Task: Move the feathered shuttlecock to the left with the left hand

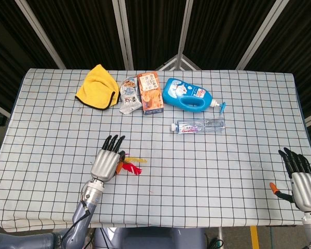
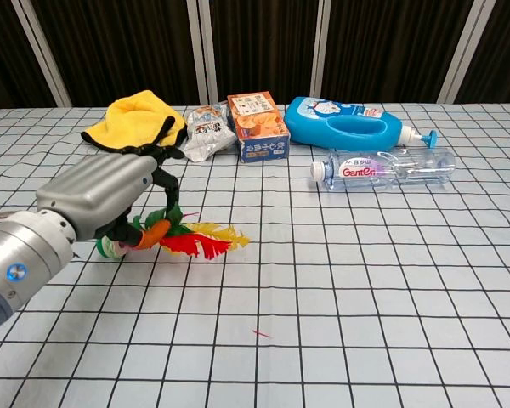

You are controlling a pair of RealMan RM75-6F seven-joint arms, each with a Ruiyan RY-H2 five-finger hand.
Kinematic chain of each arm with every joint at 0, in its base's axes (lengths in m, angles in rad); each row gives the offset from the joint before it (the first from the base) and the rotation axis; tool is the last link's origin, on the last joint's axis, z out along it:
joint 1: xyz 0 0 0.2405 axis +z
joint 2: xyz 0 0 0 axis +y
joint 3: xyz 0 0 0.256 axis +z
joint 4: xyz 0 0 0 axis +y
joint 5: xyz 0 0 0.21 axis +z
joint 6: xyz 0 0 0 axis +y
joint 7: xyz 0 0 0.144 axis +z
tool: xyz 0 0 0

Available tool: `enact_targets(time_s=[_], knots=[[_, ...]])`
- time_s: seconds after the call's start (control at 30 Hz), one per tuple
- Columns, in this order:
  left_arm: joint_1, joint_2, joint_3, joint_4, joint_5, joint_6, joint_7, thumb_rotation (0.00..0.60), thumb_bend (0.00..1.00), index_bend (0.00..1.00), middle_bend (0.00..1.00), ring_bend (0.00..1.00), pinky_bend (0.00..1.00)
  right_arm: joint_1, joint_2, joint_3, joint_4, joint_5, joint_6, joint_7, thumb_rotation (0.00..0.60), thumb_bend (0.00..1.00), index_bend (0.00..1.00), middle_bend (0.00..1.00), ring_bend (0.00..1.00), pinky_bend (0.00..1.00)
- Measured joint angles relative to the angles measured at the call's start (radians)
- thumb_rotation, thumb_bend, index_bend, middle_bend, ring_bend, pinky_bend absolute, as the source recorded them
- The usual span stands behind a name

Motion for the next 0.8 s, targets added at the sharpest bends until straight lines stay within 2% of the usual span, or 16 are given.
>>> enact_targets(time_s=[0.33,0.53,0.8], knots=[[0.04,0.168,-0.006,-0.132,0.053,0.065,-0.089,0.6,0.64,0.56,0.05,0.0,0.0,-0.001,0.0,-0.001,-0.003,-0.003,0.002,-0.009,0.6,0.33,0.0,0.0,0.0,0.0],[0.074,0.26,-0.001,-0.157,0.059,0.085,-0.174,0.6,0.64,0.56,0.05,0.0,0.0,-0.002,-0.003,-0.002,-0.004,-0.001,0.002,-0.019,0.6,0.33,0.0,0.0,0.0,0.0],[0.095,0.298,-0.007,-0.153,0.013,0.075,-0.255,0.6,0.64,0.56,0.05,0.0,0.0,-0.002,-0.002,-0.002,-0.01,0.005,-0.001,-0.029,0.6,0.33,0.0,0.0,0.0,0.0]])
